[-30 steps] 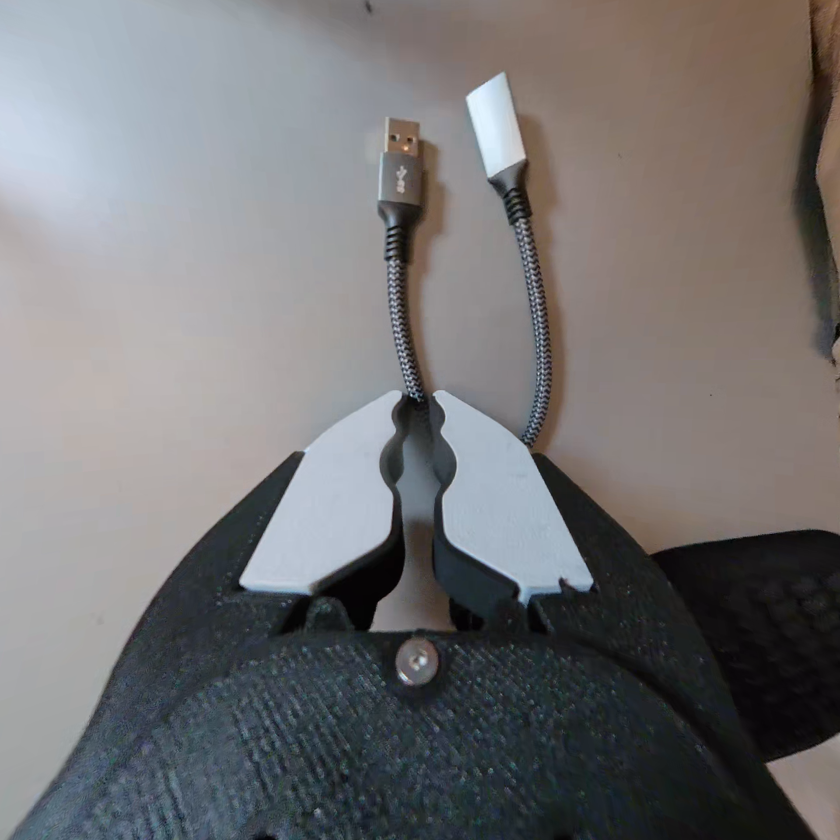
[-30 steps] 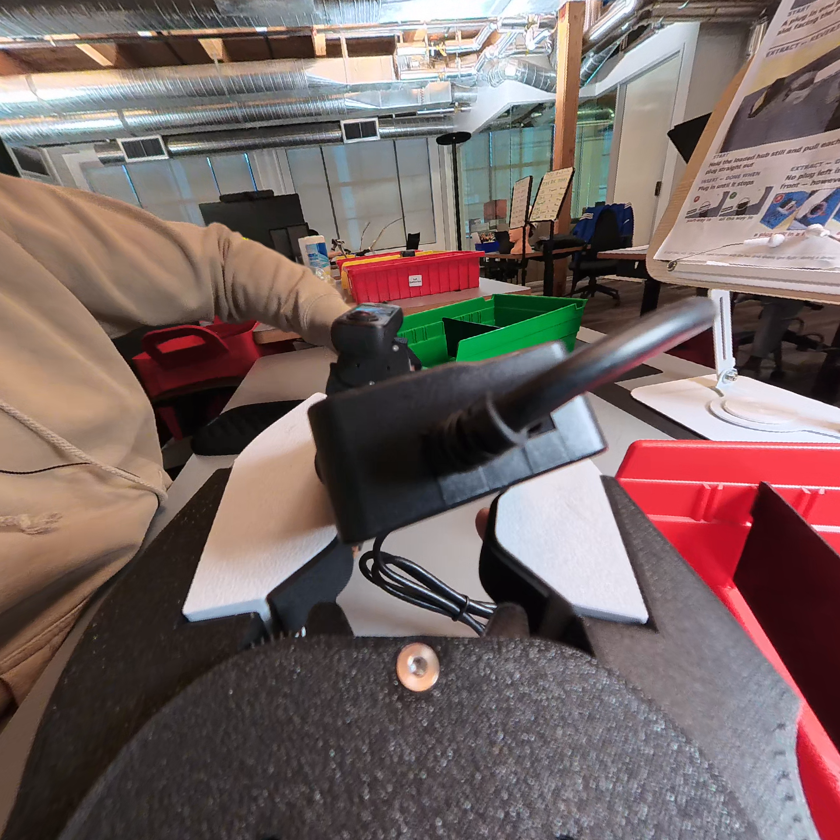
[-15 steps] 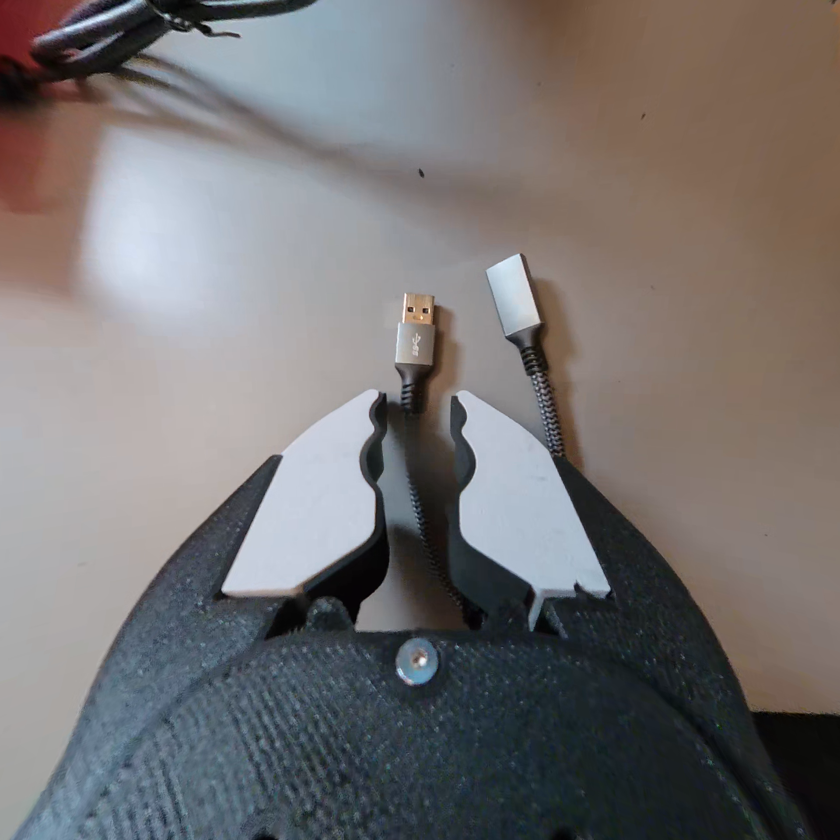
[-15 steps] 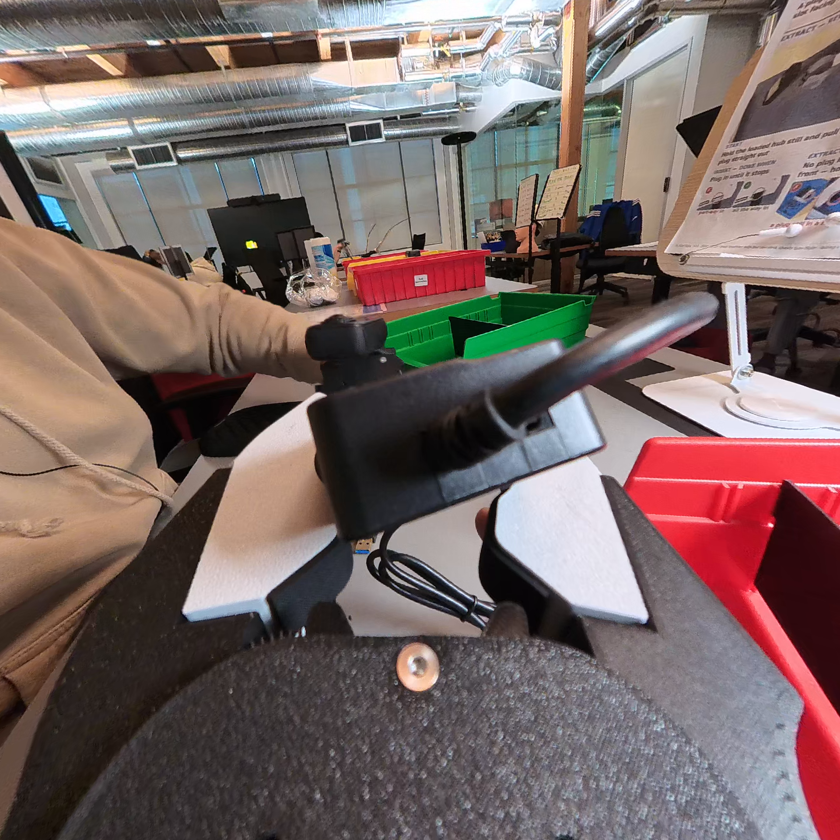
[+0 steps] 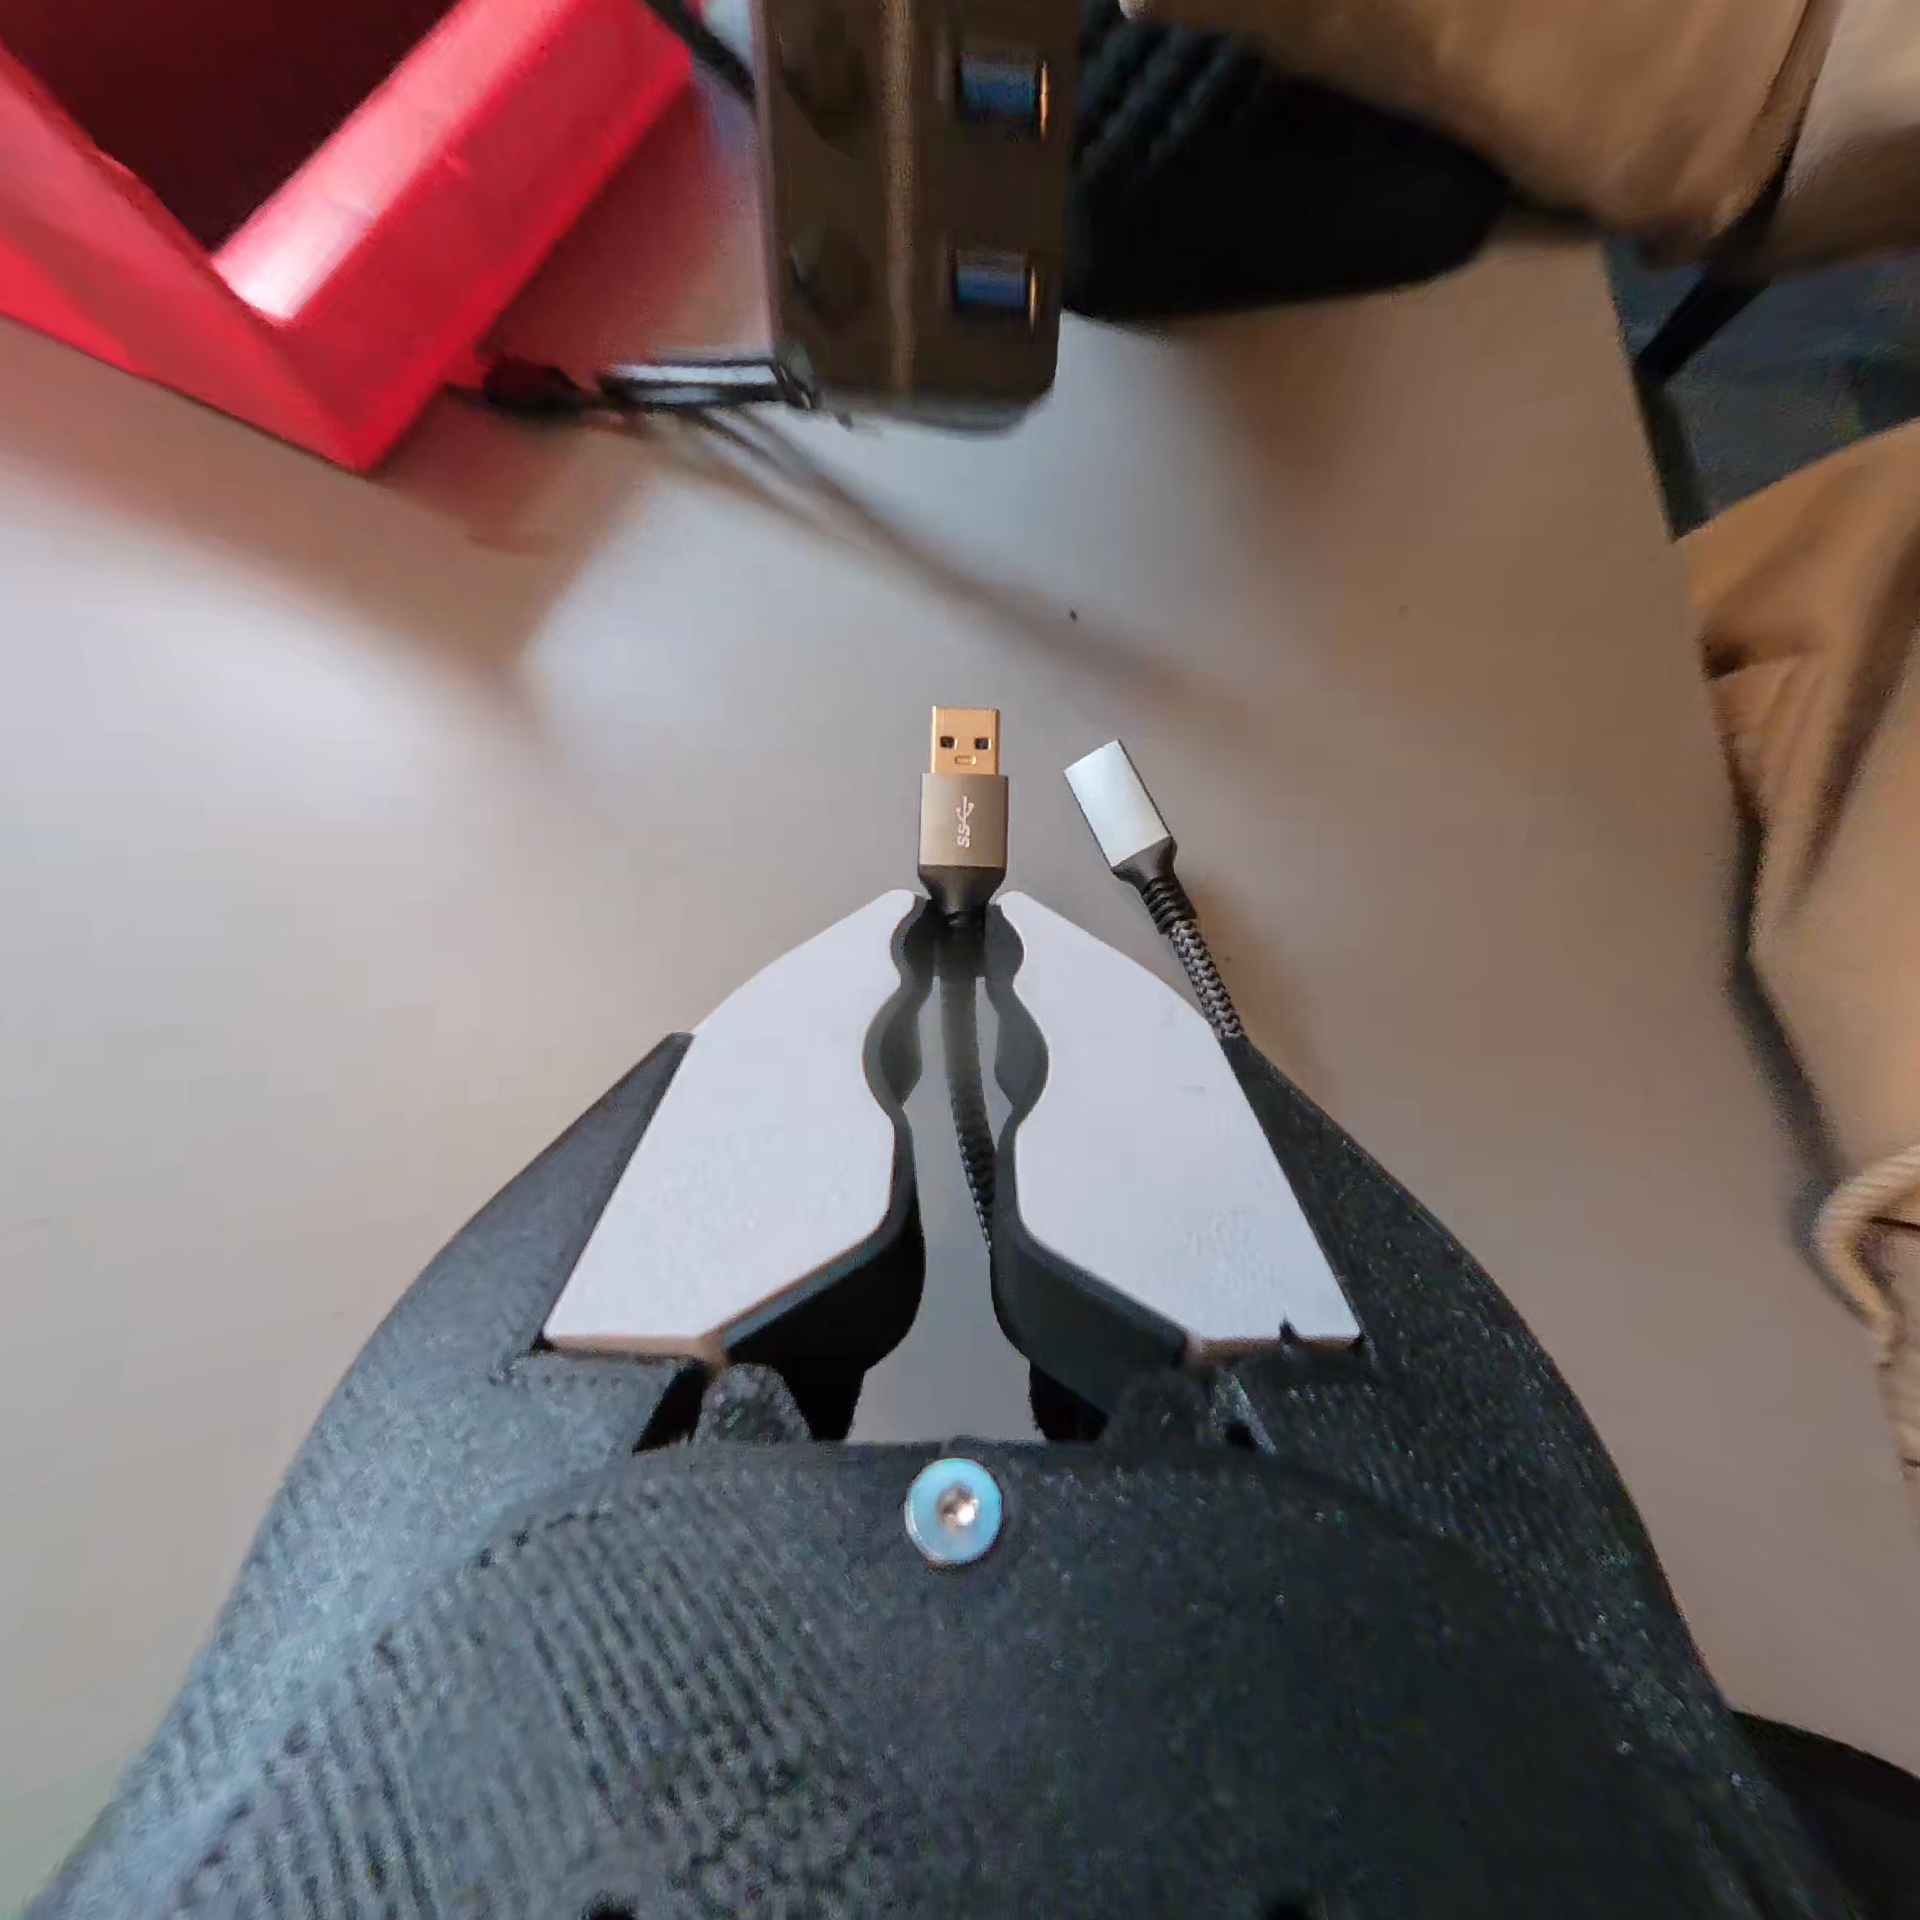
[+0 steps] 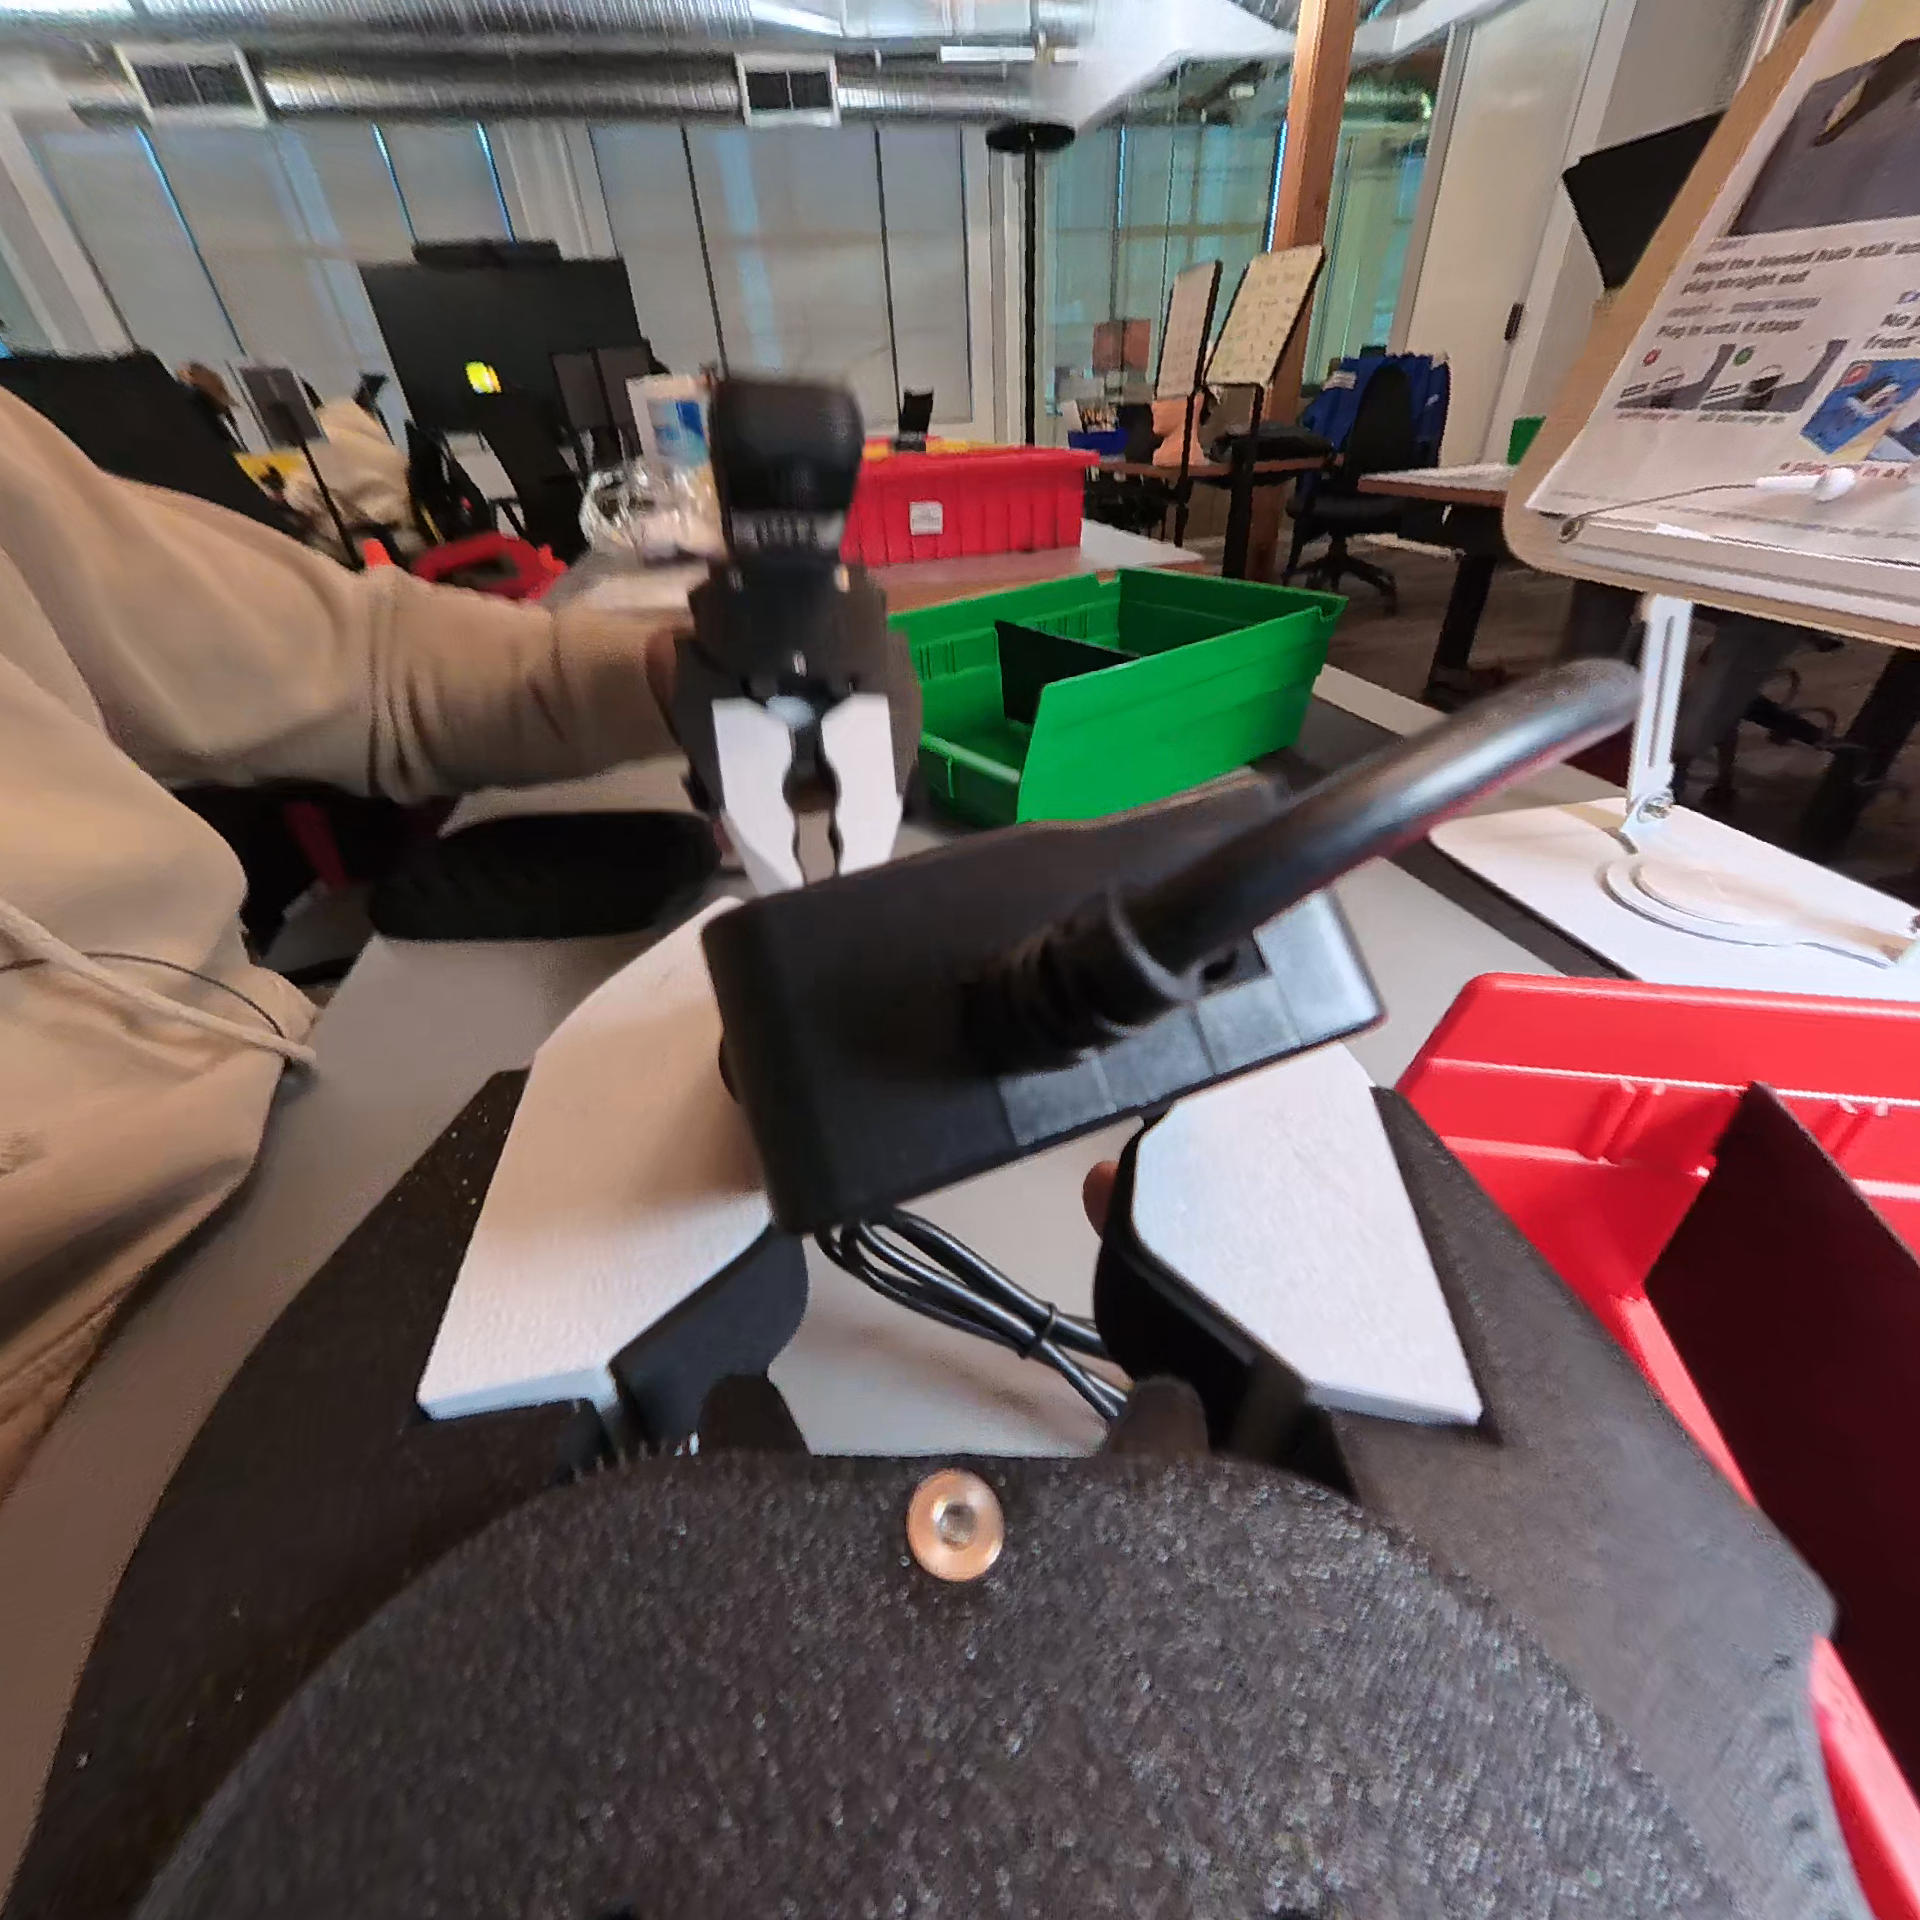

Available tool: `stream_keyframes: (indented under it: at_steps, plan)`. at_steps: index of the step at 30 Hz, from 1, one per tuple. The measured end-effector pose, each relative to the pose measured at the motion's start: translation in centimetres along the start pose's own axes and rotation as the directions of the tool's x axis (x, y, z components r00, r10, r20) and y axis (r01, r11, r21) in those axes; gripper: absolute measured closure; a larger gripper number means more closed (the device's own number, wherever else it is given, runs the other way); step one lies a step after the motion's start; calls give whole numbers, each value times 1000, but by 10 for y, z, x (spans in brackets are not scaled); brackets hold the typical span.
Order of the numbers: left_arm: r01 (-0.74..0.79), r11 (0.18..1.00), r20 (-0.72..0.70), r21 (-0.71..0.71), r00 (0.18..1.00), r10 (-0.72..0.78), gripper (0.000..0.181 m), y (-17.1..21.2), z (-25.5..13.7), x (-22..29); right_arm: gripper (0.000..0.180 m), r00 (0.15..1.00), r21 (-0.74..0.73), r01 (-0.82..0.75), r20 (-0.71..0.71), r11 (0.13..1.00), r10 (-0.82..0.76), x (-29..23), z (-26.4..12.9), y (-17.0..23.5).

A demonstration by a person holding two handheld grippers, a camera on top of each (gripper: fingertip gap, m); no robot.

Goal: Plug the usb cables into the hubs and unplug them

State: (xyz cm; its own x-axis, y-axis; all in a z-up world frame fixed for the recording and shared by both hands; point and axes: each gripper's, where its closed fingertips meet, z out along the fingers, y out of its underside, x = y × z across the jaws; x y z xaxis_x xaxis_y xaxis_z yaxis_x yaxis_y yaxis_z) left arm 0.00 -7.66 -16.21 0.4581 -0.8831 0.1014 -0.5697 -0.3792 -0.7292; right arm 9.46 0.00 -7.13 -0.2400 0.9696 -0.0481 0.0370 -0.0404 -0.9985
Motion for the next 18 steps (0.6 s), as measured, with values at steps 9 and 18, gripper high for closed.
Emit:
stream_keyframes:
  at_steps: [9,18]
  plan:
    - [0,997,3,-72,1000,0,171,-70,-20,25,111,989,-280,114,-65,953,-137,-15,38,35]
    - [11,976,46,-218,999,-1,171,-81,4,18,111,972,-425,131,-124,896,-201,-16,49,56]
